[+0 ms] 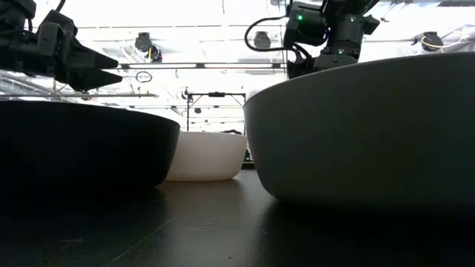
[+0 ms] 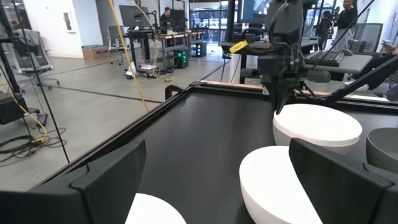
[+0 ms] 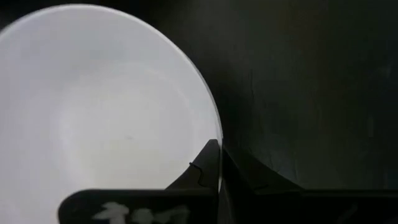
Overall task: Nest bowls inside each other
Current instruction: Stack the top right white bowl into the gray bowl, then stack the top left white bowl into the white bowl
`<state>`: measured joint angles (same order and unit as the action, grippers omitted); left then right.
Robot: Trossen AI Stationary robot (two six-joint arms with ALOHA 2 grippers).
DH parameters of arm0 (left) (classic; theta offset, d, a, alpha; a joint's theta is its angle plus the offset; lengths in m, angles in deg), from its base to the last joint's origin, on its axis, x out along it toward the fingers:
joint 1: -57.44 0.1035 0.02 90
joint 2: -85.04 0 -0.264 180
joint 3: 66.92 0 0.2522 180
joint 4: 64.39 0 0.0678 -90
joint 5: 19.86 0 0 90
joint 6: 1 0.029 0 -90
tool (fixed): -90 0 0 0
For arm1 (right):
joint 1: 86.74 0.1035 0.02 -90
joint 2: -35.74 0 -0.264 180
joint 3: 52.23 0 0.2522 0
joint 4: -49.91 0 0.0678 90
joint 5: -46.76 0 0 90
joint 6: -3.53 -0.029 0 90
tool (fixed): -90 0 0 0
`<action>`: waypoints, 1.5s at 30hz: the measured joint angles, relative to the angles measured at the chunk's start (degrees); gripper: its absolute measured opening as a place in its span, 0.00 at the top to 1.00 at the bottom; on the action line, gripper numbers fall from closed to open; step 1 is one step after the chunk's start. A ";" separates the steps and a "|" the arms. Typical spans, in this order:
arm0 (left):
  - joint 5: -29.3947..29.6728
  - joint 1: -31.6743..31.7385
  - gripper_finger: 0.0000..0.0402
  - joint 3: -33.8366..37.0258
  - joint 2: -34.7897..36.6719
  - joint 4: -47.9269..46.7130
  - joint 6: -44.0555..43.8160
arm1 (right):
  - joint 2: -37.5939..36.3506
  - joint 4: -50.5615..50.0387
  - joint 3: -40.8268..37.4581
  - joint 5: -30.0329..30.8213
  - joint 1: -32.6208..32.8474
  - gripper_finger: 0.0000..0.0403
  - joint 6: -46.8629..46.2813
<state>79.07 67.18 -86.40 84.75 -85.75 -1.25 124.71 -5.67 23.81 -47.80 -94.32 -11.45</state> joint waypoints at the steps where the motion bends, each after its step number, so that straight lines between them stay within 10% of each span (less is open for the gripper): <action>1: 0.00 -0.01 0.01 0.00 0.00 -0.02 0.00 | -0.02 0.19 0.02 0.02 0.00 1.00 0.00; 31: 0.00 -0.02 0.01 0.00 -0.02 -0.37 -0.04 | -0.11 4.85 -3.43 1.29 0.02 0.99 -0.94; 45: 0.00 -0.02 0.01 0.00 0.00 -0.39 -0.09 | 0.04 3.92 -0.82 -1.33 0.09 0.76 -0.20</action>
<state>79.07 67.15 -86.40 84.75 -86.14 -1.34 124.75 -1.75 22.99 -49.13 -94.23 -11.65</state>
